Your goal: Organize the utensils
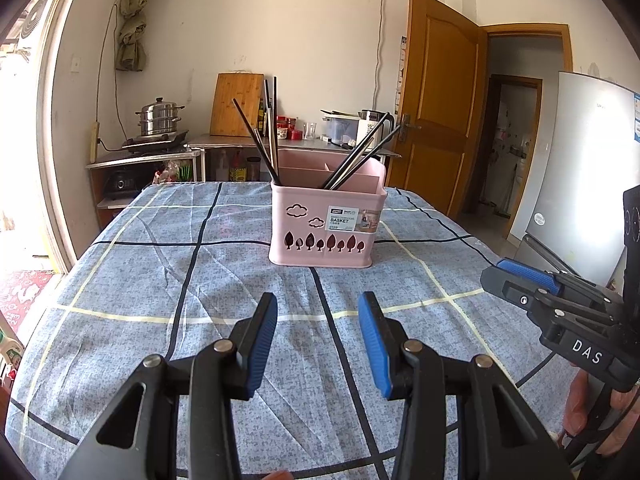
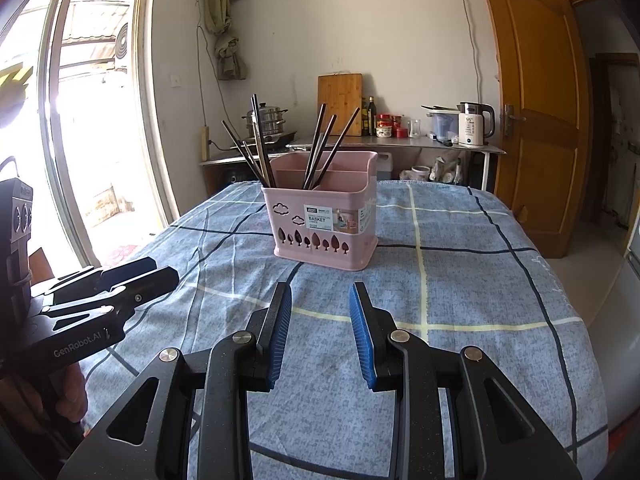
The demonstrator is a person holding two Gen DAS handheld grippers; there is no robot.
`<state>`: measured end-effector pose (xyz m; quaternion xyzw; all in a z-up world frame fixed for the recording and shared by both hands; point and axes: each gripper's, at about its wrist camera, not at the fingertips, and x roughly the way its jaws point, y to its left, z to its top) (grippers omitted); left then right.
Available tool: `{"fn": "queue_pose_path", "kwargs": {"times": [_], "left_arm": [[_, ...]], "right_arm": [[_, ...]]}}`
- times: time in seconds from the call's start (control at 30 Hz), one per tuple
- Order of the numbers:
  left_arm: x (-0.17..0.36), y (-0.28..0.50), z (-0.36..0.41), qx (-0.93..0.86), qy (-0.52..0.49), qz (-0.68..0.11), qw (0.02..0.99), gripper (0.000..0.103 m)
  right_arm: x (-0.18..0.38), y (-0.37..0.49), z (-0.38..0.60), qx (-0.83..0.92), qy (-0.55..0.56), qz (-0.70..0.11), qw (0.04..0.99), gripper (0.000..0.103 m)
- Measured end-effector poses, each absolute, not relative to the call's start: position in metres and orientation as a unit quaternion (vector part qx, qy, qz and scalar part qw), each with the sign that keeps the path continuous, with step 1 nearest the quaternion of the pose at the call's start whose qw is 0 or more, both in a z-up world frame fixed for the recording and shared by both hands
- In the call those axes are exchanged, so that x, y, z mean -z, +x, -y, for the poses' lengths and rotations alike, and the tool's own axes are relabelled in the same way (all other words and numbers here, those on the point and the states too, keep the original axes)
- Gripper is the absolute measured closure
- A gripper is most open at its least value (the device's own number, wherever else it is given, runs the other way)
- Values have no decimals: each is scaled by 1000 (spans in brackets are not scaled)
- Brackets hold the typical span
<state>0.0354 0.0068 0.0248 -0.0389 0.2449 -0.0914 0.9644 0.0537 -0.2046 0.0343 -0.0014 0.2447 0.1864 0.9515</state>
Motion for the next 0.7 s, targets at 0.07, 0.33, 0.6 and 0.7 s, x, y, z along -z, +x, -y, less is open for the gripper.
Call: {"fn": "queue_pose_path", "kwargs": {"times": [0.07,0.33,0.6,0.7], "left_arm": [[-25,35,-6,93,-39,-245,964,59],[-25,35,-6,93,-38,-246,964,59],[-25,35,-5,90,-36,-247,964,59],[-25,34,-5,90,-35,-246,964,59]], "right_arm": [[-34,54,205,-187,-1,-245,951,72],[-34,54,204,-186,-1,-245,951,72],[-34,54,204,-187,-2,-245,951,72],[-34,54,204,-186,-2,-245,951,72]]}}
